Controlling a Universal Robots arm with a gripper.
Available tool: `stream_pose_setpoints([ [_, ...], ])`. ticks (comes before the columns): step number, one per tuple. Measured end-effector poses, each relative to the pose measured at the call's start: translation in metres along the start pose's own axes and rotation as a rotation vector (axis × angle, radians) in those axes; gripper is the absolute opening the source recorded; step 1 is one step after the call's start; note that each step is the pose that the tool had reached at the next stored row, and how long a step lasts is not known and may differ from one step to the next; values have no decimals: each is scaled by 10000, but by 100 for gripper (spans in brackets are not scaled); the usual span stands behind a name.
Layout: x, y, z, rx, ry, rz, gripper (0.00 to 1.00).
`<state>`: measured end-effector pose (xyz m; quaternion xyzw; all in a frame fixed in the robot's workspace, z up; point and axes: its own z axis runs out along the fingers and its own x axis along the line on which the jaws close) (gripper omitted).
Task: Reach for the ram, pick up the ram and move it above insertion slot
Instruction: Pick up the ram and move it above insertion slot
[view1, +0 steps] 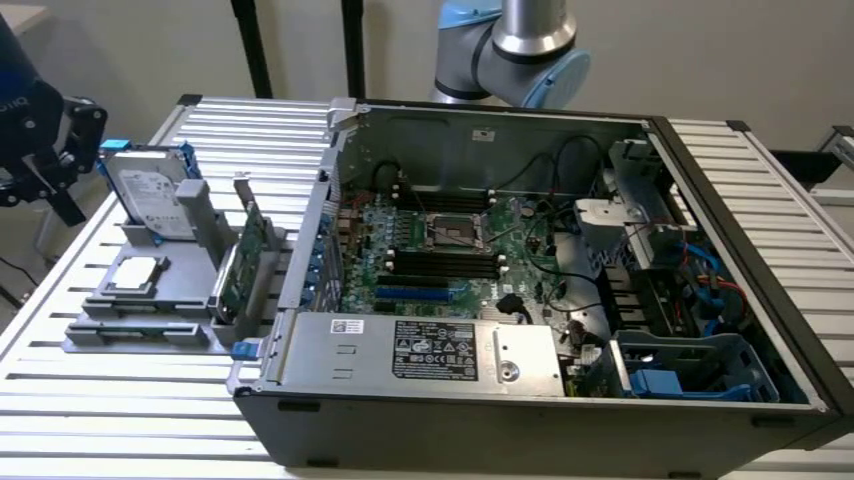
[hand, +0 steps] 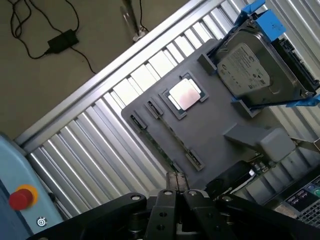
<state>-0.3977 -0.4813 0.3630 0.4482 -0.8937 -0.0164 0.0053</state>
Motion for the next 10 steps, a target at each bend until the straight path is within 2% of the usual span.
stream_pose_setpoints([
  [10, 0, 0, 9, 21, 40, -1821, 11],
])
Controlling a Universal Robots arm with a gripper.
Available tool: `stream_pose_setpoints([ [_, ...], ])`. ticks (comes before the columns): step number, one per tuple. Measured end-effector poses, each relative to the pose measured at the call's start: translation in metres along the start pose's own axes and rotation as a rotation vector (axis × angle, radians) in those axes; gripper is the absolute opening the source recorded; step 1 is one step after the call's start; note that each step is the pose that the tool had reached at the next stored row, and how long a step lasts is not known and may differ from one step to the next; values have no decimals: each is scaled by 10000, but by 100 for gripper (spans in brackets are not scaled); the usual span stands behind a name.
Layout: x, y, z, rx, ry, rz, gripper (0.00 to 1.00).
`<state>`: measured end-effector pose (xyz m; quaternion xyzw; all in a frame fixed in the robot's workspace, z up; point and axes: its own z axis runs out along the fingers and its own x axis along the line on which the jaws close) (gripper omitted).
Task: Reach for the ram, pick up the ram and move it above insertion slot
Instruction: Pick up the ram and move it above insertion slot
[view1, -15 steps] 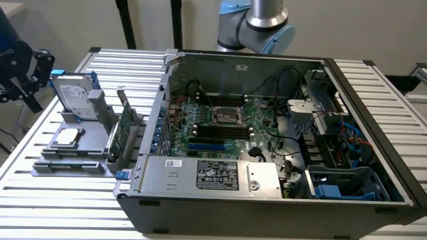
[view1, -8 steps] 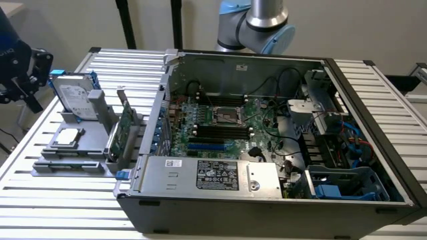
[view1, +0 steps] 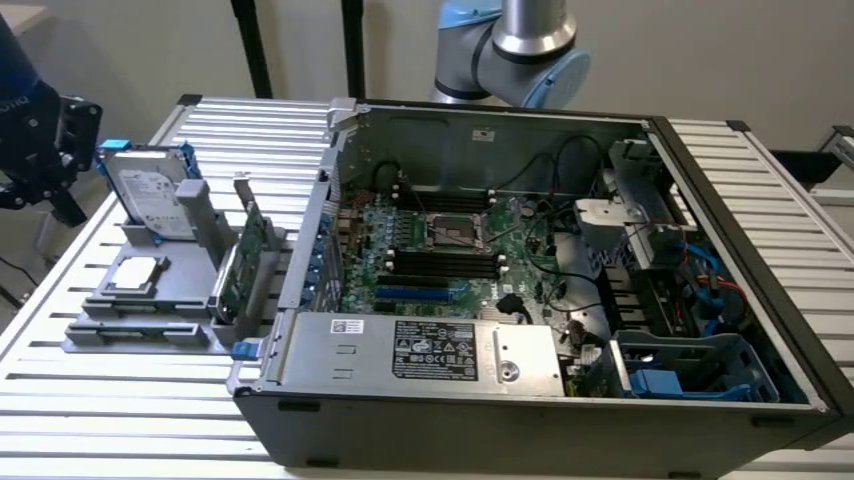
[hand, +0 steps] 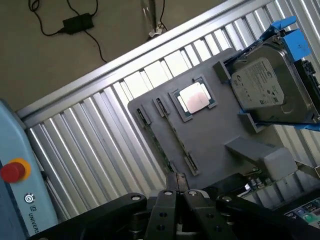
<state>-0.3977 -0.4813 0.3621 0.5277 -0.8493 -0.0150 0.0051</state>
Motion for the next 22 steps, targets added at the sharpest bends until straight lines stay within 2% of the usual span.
stream_pose_setpoints([
  [15, 0, -1, 18, 53, 49, -2726, 11],
  [22, 0, -1, 28, 117, 57, -4003, 11],
])
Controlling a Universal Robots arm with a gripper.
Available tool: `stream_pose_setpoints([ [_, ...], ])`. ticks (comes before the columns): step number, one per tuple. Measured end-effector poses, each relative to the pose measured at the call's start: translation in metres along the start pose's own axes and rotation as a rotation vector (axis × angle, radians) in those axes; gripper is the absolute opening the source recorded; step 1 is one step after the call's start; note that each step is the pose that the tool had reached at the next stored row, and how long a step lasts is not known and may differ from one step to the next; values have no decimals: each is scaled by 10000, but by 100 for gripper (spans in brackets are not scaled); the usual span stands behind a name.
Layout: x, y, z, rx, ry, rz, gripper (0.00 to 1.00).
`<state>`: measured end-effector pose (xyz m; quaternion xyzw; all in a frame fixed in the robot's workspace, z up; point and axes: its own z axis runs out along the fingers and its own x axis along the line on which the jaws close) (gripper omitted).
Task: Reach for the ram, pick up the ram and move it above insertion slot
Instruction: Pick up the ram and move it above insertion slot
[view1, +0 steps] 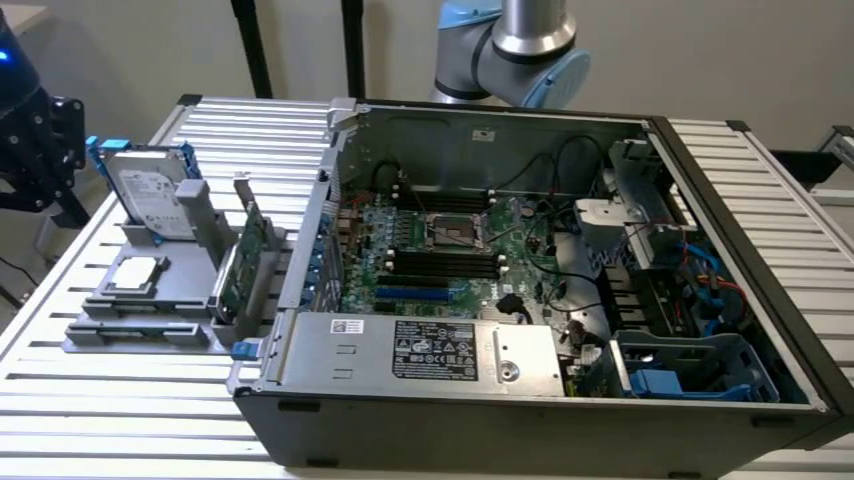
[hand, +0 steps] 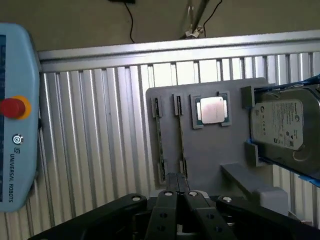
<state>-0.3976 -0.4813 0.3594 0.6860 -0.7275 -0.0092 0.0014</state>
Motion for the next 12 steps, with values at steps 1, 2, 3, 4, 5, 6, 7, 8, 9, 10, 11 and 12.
stream_pose_setpoints([
  [1, 0, 0, 1, 11, 3, -184, 11],
  [2, 0, 0, 3, 22, 4, -359, 11],
  [3, 0, 0, 3, 32, 7, -539, 11],
  [4, 0, 0, 5, 43, 8, -719, 11],
  [5, 0, 0, 6, 54, 11, -915, 11],
  [6, 0, 0, 7, 65, 12, -1084, 11],
  [7, 0, 0, 8, 75, 15, -1269, 11],
  [8, 0, 0, 9, 80, 16, -1432, 11],
  [9, 0, 0, 9, 81, 17, -1500, 11],
  [10, 0, 0, 9, 81, 17, -1506, 11],
  [11, 0, 0, 9, 81, 17, -1506, 11],
  [12, 0, 0, 9, 81, 17, -1507, 11],
])
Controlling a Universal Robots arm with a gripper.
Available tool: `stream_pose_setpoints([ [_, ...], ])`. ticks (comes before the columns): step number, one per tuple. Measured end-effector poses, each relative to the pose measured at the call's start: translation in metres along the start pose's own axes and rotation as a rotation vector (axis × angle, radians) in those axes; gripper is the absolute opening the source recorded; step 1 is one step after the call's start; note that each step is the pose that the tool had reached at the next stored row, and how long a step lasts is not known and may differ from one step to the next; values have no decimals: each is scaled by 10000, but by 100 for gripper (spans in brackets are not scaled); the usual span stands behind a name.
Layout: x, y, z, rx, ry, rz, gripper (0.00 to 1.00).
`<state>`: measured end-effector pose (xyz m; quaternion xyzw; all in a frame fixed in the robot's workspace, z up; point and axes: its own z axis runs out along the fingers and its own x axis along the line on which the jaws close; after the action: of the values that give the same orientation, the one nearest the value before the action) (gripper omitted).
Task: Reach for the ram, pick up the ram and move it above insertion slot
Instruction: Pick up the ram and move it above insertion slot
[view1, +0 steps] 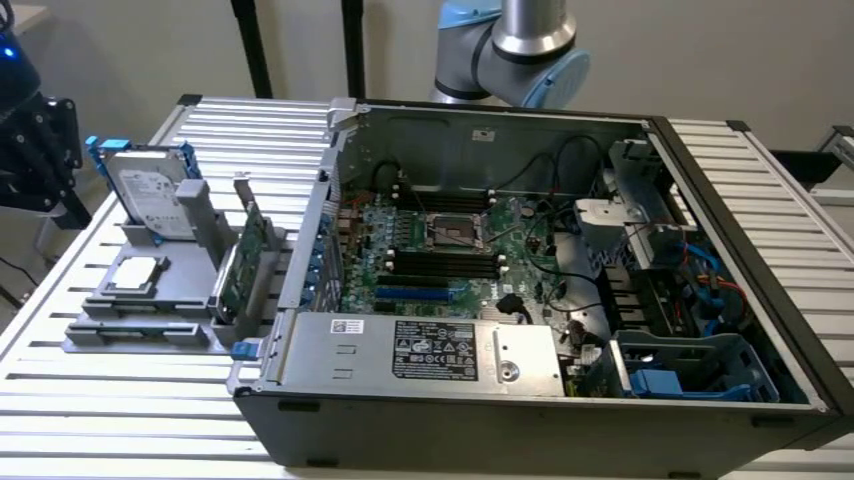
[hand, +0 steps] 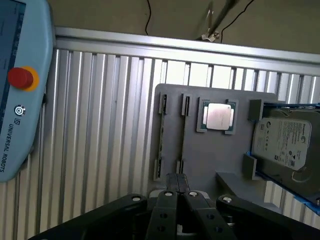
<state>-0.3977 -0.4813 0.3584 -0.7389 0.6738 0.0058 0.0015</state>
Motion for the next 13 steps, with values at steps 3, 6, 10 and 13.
stream_pose_setpoints([
  [3, 0, 0, 0, -1, 0, 0, 24],
  [6, 1, 1, 30, 2, -7, 1, 31],
  [10, 9, 0, 101, 1, -6, -22, 31],
  [13, 16, 1, 155, -1, -5, -46, 31],
])
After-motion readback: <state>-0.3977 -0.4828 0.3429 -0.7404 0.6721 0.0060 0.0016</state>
